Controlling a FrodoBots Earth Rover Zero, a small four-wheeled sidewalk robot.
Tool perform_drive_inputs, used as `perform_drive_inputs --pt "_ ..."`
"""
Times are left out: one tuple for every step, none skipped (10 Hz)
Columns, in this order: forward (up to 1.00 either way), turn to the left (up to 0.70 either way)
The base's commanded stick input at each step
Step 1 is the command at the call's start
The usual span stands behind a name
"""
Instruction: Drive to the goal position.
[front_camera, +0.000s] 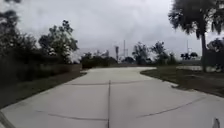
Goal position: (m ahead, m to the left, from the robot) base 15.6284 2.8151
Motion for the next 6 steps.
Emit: perform_drive_inputs --pt "0.85 0.0" --pt "0.85 0.0" --pt "0.85 0.0" --pt "0.85 0.0" --pt "0.85 0.0" --pt "0.85 0.0"
